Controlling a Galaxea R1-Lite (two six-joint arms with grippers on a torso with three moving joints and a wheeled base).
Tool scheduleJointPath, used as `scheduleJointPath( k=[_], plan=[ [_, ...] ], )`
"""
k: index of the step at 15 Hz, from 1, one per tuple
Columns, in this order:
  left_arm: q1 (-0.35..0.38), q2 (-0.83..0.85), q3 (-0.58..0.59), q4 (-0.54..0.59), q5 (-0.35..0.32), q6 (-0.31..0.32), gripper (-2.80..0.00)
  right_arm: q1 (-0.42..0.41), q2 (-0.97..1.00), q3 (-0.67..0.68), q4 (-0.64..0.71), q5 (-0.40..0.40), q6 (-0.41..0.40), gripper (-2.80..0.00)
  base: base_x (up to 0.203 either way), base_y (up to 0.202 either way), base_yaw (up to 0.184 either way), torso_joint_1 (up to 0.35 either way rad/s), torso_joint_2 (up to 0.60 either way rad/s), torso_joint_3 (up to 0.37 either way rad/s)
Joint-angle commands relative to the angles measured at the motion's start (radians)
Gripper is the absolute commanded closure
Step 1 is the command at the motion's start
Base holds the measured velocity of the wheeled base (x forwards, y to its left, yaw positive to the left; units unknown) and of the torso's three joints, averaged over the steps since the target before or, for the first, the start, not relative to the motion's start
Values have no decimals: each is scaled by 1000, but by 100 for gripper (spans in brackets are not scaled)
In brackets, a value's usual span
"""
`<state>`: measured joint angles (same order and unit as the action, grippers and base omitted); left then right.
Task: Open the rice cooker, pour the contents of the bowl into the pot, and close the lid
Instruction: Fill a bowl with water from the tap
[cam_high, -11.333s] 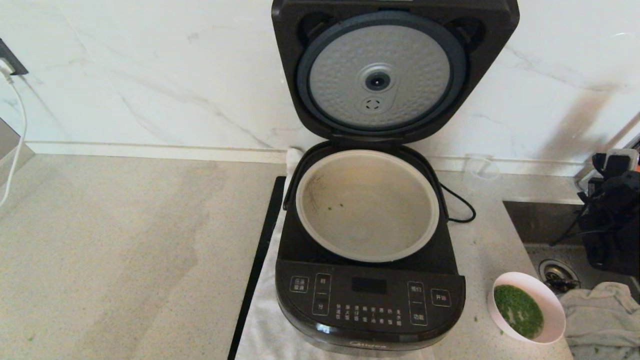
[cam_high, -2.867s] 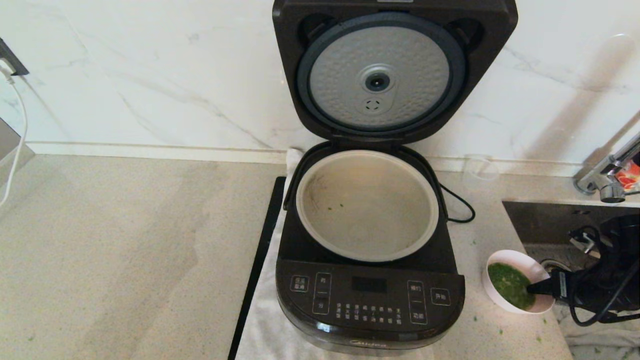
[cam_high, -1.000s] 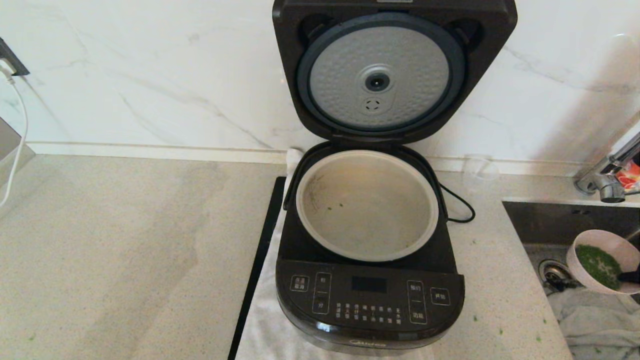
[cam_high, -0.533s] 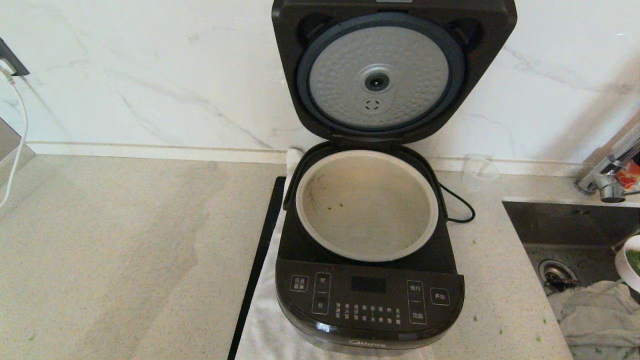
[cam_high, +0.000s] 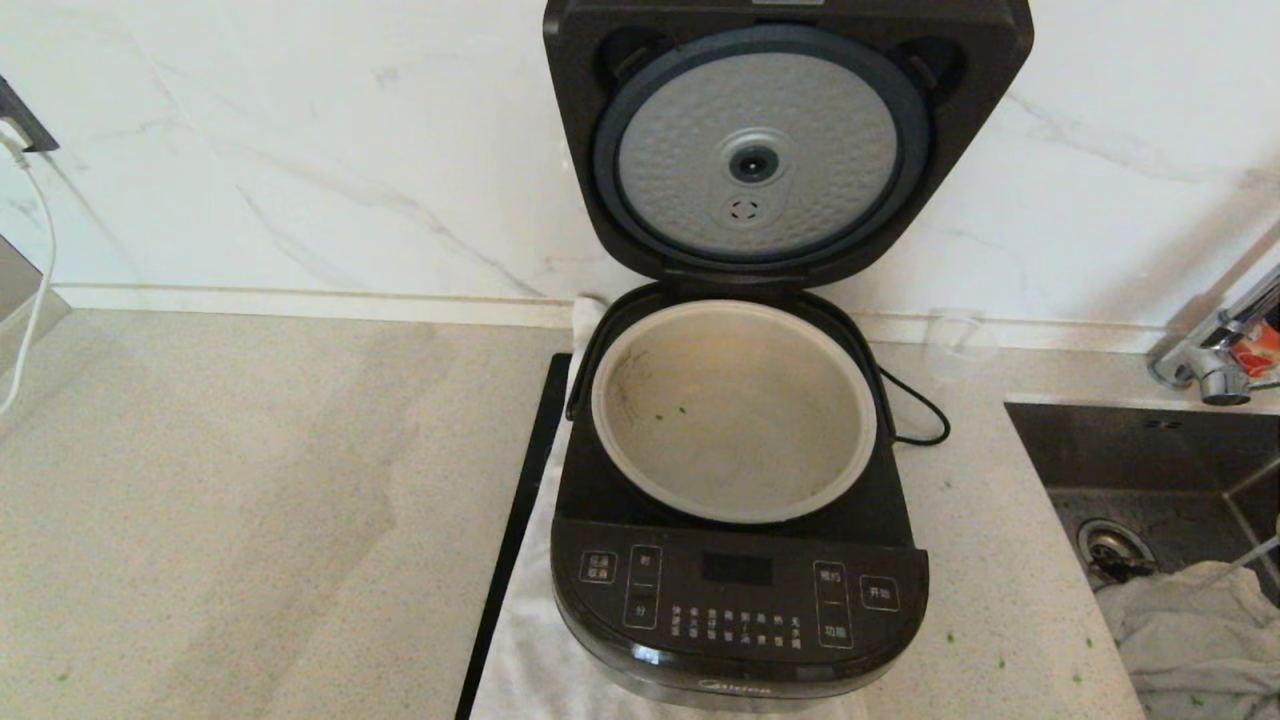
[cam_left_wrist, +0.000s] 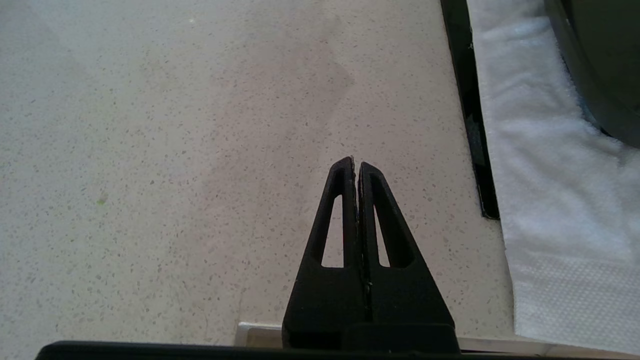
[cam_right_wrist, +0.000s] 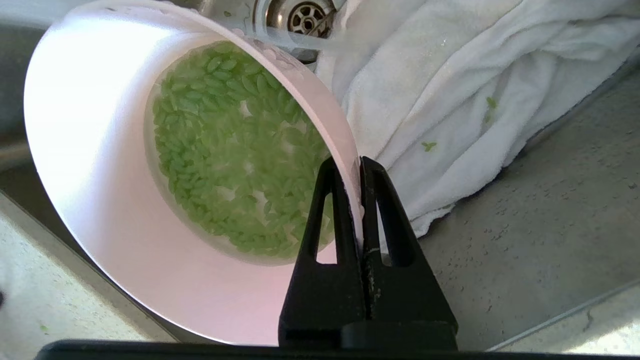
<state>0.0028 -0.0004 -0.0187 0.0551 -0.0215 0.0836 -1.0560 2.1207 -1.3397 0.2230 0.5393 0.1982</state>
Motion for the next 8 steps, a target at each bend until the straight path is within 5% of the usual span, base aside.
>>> scheduleJointPath(
  k=[1, 8],
  plan=[
    [0, -1, -1, 0, 0, 1, 0, -5, 57, -63, 35, 14, 7, 0, 0, 0, 0, 0, 0, 0],
    [0, -1, 0, 0, 0, 1, 0, -4, 123, -168, 102, 42, 52, 0, 0, 0, 0, 0, 0, 0]
  ],
)
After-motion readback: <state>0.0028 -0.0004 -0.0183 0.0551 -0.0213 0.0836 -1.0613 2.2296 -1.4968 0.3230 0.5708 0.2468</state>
